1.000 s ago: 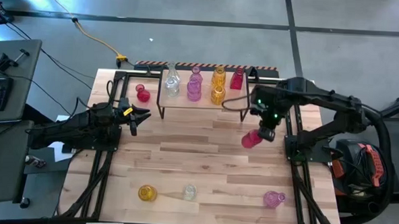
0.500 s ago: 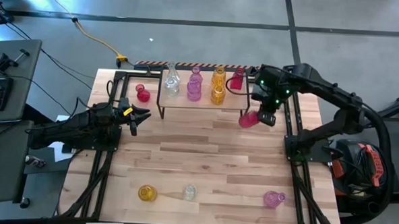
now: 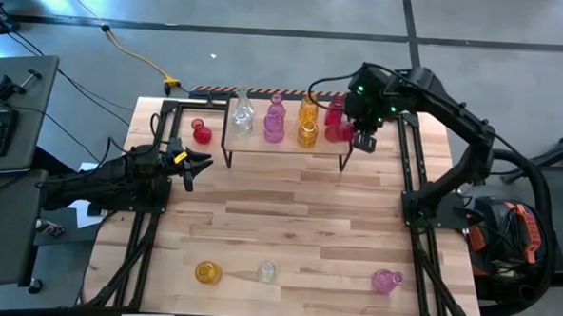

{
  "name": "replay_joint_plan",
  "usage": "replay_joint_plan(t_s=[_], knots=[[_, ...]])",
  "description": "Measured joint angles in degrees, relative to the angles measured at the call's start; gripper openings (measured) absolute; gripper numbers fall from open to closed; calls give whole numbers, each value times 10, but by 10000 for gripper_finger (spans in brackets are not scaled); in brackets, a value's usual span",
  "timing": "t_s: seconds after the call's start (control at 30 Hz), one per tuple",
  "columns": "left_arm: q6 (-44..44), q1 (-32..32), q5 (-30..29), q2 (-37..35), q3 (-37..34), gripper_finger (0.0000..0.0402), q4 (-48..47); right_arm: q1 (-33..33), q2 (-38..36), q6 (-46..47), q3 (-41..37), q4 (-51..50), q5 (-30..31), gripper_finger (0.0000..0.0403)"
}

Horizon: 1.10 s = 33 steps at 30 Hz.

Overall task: Sort vases onto shelf
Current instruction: Put the bottom red vase on the shelf aligned with the other red vase

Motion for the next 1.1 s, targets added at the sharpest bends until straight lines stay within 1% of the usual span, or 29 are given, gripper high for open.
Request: replay_joint_plan(t_s=[0.27,0.43,0.53,0.87,1.1], knots=[[0,0,0,0,0,95,0,-41,24,0,2,-1,-38,0],[0,0,0,0,0,95,0,-52,42,6,2,-1,-42,0],[0,0,0,0,0,95,0,-58,47,11,2,-1,-58,0],[0,0,0,0,0,95,0,-66,49,21,2,-1,-60,1],[0,0,0,0,0,95,0,-69,61,26,1,1,-61,12]])
